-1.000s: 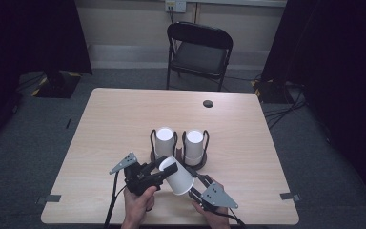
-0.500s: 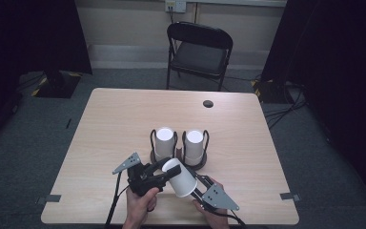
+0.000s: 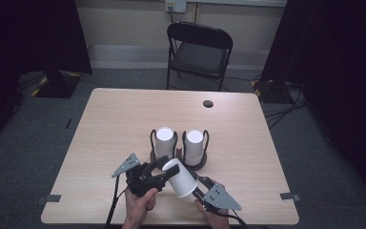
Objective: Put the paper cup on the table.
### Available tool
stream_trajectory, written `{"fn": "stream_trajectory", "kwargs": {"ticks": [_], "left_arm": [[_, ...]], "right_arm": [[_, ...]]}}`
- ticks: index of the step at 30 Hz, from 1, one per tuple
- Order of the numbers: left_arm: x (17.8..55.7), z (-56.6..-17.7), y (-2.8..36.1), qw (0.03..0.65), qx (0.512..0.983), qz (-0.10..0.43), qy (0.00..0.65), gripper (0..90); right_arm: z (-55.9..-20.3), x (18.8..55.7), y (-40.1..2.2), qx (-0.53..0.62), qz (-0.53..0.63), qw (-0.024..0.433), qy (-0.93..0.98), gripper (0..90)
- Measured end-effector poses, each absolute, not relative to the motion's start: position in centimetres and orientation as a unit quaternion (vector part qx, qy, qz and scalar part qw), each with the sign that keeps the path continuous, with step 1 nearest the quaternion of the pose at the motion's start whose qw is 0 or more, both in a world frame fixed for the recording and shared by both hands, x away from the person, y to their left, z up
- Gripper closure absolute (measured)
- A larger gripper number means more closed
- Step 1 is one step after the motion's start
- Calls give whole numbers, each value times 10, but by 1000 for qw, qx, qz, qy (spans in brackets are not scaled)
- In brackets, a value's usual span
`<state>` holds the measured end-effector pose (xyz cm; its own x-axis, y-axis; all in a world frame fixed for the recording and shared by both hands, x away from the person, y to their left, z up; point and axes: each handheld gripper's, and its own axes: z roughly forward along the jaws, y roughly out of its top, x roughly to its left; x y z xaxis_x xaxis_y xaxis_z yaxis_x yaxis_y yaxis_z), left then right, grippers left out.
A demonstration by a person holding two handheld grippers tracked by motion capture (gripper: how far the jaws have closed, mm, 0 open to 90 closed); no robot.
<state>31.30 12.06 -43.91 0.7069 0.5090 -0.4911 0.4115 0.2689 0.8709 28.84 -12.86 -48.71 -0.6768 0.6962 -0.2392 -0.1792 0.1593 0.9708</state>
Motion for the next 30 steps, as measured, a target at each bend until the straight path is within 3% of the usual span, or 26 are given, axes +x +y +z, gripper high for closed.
{"fn": "stream_trajectory", "kwargs": {"ticks": [8,11,20,30], "left_arm": [[315,-440,124,699,604,35,380,322],[314,-441,121,683,618,78,382,302],[312,-441,121,658,646,140,360,269],[310,-449,129,648,651,165,360,183]], "right_arm": [[-484,290,-134,214,619,333,678,857],[-482,291,-134,218,613,324,687,858],[-481,294,-137,248,585,296,713,859],[-476,297,-143,268,564,259,737,860]]}}
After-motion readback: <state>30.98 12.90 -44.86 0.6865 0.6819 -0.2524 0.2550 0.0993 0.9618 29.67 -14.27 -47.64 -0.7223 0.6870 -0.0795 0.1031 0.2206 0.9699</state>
